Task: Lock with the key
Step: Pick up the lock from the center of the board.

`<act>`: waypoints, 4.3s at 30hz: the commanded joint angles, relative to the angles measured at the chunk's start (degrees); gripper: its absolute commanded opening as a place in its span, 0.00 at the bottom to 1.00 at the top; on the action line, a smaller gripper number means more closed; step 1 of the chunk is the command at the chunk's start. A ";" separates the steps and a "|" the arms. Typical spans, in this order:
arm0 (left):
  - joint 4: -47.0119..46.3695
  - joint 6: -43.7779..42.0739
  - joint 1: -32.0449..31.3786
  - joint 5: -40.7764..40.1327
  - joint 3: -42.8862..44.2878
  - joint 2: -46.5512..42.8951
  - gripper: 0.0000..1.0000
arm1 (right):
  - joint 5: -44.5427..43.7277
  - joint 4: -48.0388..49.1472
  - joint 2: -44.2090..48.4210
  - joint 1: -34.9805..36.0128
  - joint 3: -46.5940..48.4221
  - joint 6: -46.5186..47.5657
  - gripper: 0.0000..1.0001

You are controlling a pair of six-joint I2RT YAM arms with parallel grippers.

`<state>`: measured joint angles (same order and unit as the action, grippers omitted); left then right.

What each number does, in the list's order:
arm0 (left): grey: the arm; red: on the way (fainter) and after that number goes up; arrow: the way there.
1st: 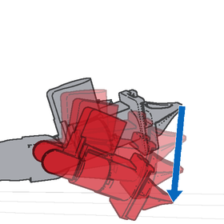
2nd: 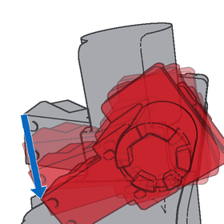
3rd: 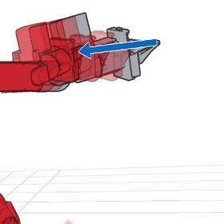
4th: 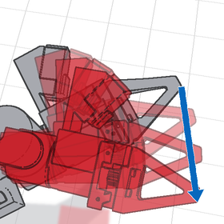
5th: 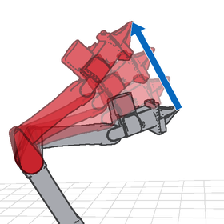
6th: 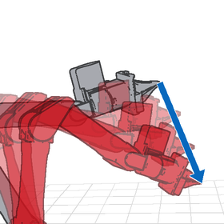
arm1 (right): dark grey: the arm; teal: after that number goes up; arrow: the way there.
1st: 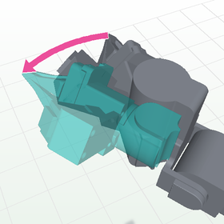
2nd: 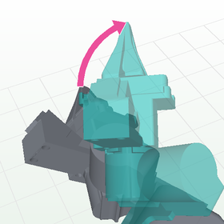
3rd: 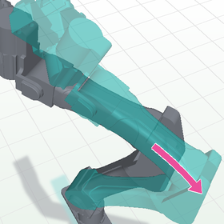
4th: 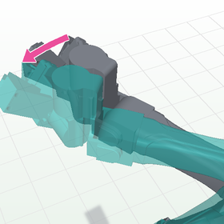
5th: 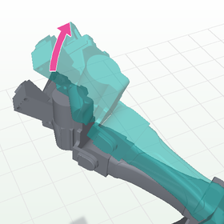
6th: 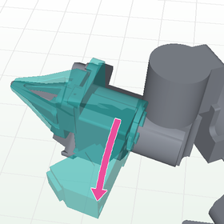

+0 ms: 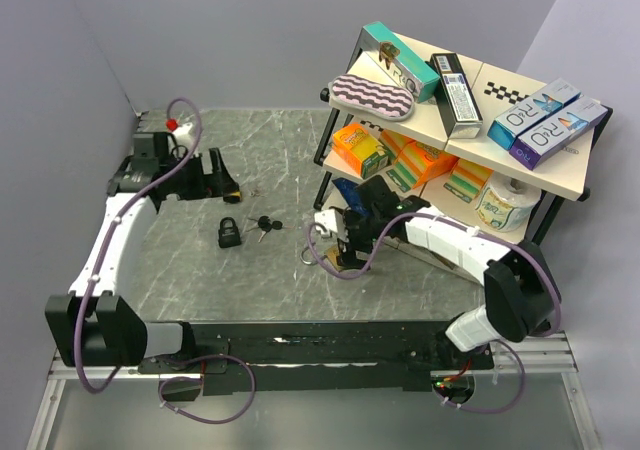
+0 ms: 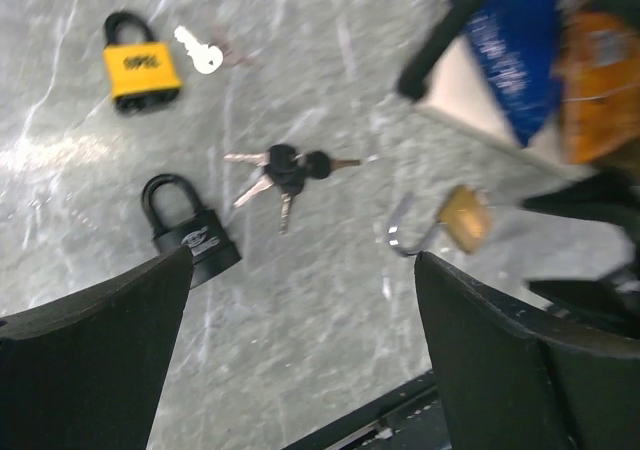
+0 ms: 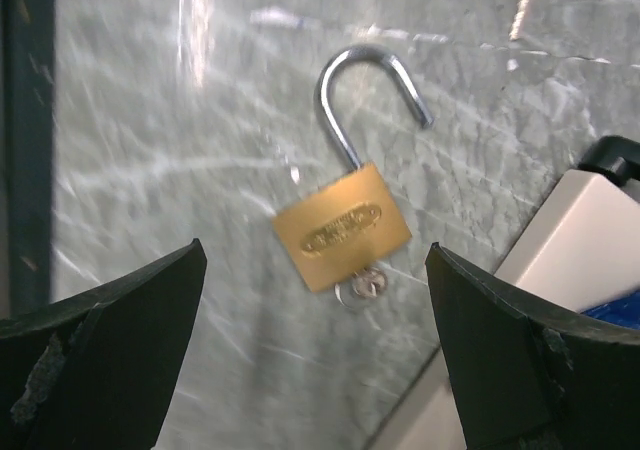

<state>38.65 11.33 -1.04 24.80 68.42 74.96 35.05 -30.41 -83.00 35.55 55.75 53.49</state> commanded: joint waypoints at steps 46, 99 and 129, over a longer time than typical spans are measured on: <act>-4.47 1.41 10.97 15.72 -3.13 -4.38 0.96 | -12.64 -14.93 -27.04 6.11 14.74 30.09 0.81; -3.93 -56.25 -8.36 30.85 -26.24 -34.35 0.90 | 21.29 -28.30 -13.50 9.01 39.79 -4.80 0.20; -13.78 -46.76 -24.98 20.03 -24.83 -29.17 0.33 | 24.98 -31.02 -14.21 12.17 40.41 -5.07 0.19</act>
<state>28.99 -38.22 -24.51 48.05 42.76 45.71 53.98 -62.02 -97.49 47.13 92.73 48.82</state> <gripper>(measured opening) 0.400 0.739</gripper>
